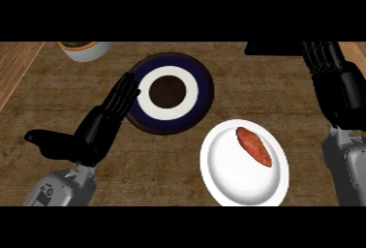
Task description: Pick the sweet potato from the plate and place it in the plate
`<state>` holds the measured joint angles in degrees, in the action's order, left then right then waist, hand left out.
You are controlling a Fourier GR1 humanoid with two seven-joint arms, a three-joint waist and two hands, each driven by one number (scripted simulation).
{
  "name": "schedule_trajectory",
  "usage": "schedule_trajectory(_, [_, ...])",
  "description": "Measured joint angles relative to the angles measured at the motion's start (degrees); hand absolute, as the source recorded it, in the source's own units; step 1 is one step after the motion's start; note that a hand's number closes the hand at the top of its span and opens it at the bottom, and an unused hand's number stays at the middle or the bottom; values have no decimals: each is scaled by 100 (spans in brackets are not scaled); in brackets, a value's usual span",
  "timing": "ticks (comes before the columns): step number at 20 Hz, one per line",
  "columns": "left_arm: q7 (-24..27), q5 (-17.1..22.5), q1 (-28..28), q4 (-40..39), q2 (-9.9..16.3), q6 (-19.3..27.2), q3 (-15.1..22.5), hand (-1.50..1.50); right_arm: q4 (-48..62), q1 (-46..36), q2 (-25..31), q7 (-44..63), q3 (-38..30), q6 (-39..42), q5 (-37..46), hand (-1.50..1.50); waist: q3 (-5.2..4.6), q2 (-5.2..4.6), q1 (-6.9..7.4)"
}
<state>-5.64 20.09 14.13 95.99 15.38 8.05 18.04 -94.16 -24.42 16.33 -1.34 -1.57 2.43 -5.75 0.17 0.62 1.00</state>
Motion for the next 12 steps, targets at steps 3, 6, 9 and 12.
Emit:
schedule_trajectory(3, [213, -149, -221, -213, 204, -57, -187, 0, 108, 98, -225, 241, 341, 189, -107, 150, -11, -36, 1])
schedule_trajectory(6, [334, -407, -435, -488, 509, 41, -391, 0, 444, 217, -574, 695, 856, 508, -369, 150, -19, -94, 149])
schedule_trajectory(9, [441, -530, -667, -813, 646, 97, -508, 0, 458, 224, -303, 486, 1217, 159, 707, -150, -52, -78, 119])
schedule_trajectory(12, [780, -556, -952, -1126, 734, 14, -678, 0, 728, 848, -777, -173, 1486, -346, 1049, -150, -33, -85, 31])
